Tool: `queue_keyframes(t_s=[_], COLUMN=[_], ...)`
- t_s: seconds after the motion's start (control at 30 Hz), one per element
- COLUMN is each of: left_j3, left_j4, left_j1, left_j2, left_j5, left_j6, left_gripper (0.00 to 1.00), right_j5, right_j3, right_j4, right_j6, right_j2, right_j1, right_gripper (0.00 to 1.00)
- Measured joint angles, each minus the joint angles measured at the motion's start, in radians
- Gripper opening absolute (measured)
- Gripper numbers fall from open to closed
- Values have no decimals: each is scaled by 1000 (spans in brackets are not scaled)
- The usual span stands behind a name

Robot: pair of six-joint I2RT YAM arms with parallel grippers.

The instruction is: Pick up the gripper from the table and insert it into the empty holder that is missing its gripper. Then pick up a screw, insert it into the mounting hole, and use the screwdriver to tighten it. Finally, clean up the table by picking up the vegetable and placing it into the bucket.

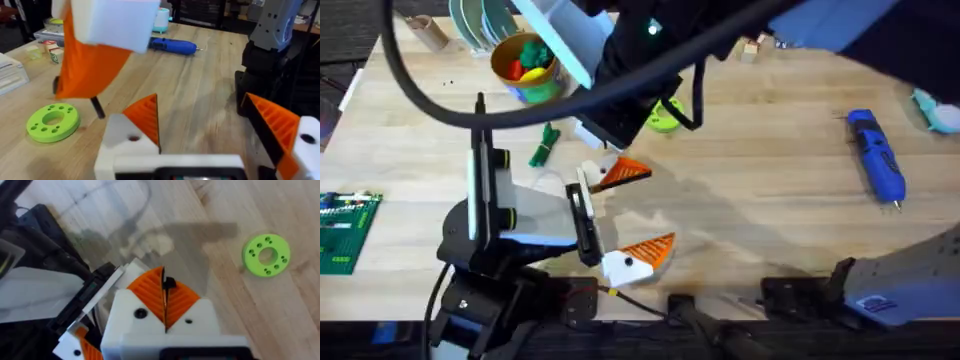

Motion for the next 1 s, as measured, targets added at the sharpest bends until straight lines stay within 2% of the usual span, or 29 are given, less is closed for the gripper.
queue_keyframes(t_s=[0.27,0.7,1.0], left_j3=[0,0,0], left_j4=[0,0,0], left_j1=[0,0,0], left_j2=[0,0,0], left_j5=[0,0,0], left_j6=[19,17,-11], left_gripper=[993,993,993], right_j5=[-78,-94,-94], right_j3=[0,-2,-3], right_j4=[-34,-44,-34], right_j6=[11,41,49], right_j2=[0,0,0], right_j1=[0,0,2], right_gripper=[7,7,7])
